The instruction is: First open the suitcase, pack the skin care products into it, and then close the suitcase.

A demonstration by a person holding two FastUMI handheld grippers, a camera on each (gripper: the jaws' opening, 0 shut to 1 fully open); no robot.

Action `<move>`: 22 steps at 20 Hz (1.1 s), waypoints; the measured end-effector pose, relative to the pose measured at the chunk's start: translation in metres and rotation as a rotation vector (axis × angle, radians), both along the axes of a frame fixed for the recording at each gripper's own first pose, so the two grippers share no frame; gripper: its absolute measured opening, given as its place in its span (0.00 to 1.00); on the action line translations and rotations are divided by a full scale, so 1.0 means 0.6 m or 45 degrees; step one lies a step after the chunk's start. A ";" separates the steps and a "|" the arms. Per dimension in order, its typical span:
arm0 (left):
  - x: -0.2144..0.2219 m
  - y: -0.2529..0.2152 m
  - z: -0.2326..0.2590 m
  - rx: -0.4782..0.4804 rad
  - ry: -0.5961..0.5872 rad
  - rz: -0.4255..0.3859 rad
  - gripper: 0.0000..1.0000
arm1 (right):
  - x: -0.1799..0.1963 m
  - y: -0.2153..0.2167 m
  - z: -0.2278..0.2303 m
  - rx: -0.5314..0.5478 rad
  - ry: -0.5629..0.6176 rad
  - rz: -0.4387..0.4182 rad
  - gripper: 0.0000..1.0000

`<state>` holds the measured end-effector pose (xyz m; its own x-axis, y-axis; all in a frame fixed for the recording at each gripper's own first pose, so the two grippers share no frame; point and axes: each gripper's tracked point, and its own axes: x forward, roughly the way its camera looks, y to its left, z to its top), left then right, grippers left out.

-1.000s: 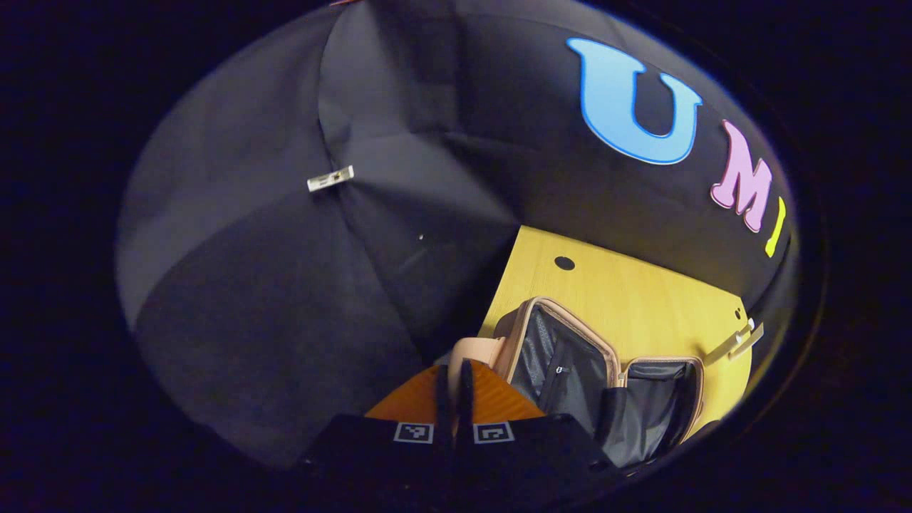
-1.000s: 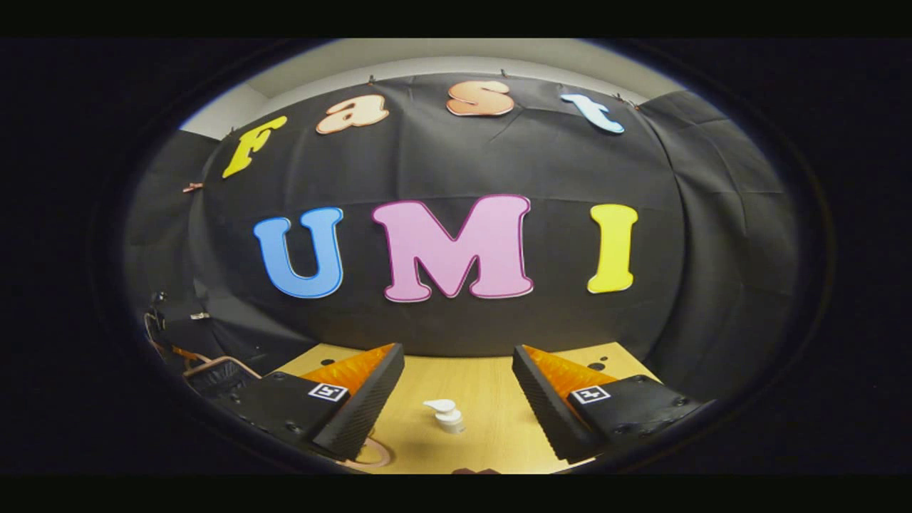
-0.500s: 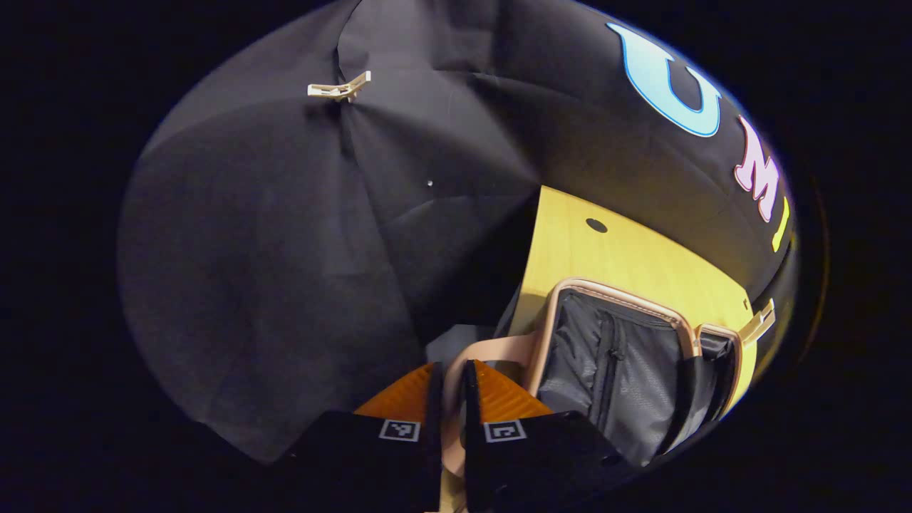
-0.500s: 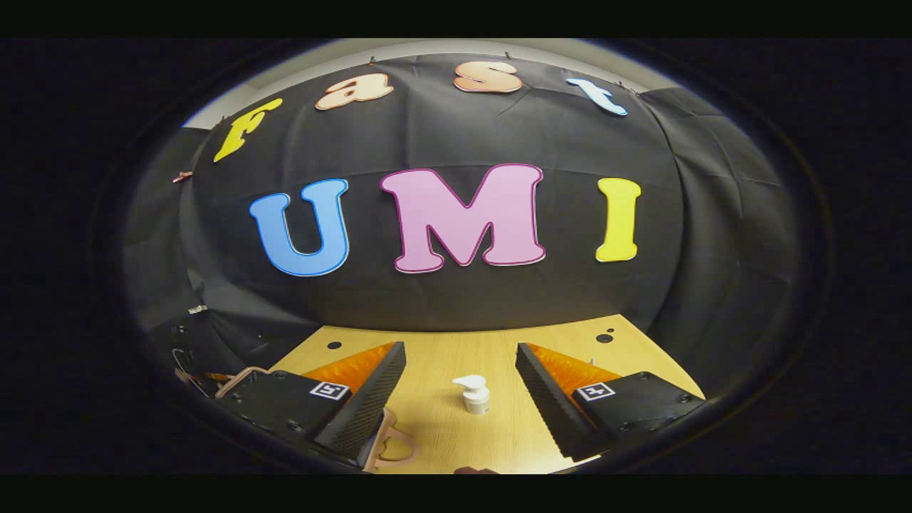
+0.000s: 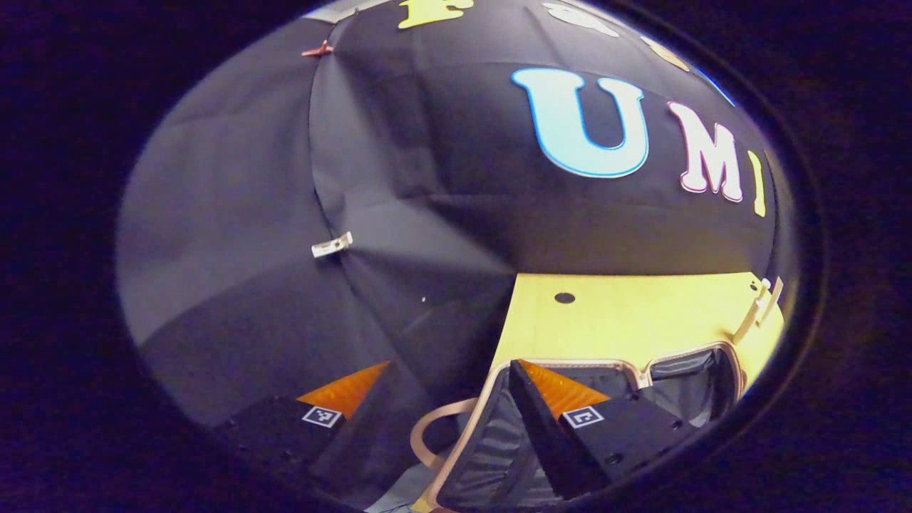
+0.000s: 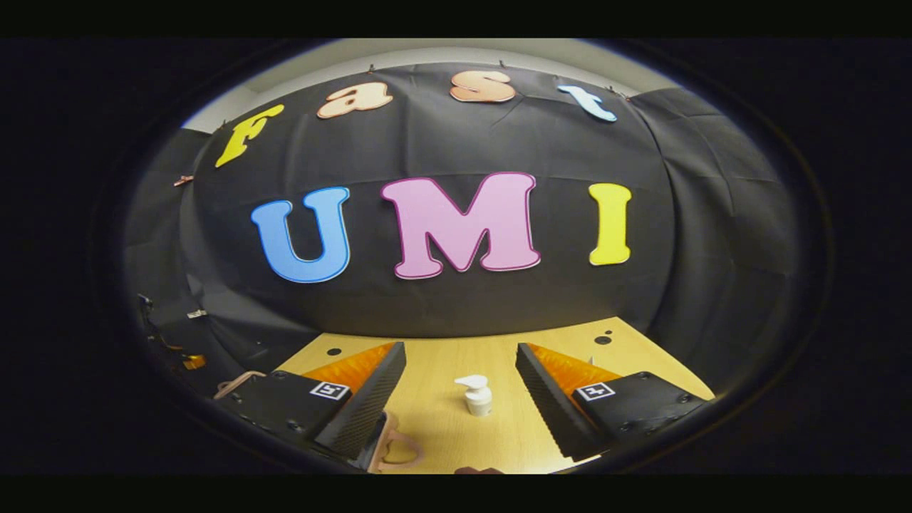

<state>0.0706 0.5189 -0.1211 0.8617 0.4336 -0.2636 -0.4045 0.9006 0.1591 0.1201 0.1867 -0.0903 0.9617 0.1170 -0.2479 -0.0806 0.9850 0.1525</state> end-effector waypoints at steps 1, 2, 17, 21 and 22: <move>0.010 -0.042 0.029 0.003 -0.031 -0.043 0.96 | -0.004 -0.008 0.005 -0.011 -0.022 -0.008 0.99; 0.018 -0.082 0.063 0.010 -0.090 -0.087 0.96 | -0.010 -0.016 0.008 -0.025 -0.042 -0.015 0.99; 0.112 -0.715 0.004 -0.235 -0.086 -0.667 0.96 | -0.011 -0.142 -0.033 -0.196 -0.117 -0.021 0.97; 0.141 -0.804 -0.014 -0.187 -0.041 -0.730 0.96 | 0.010 -0.178 -0.065 -0.174 -0.090 -0.019 0.97; 0.148 -0.823 -0.022 -0.178 -0.024 -0.746 0.96 | 0.017 -0.189 -0.081 -0.177 -0.071 -0.021 0.97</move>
<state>0.1595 0.0251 -0.1346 0.9518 -0.1522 -0.2662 0.1635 0.9863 0.0208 0.1302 0.0734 -0.1388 0.9759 0.0696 -0.2070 -0.0690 0.9976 0.0105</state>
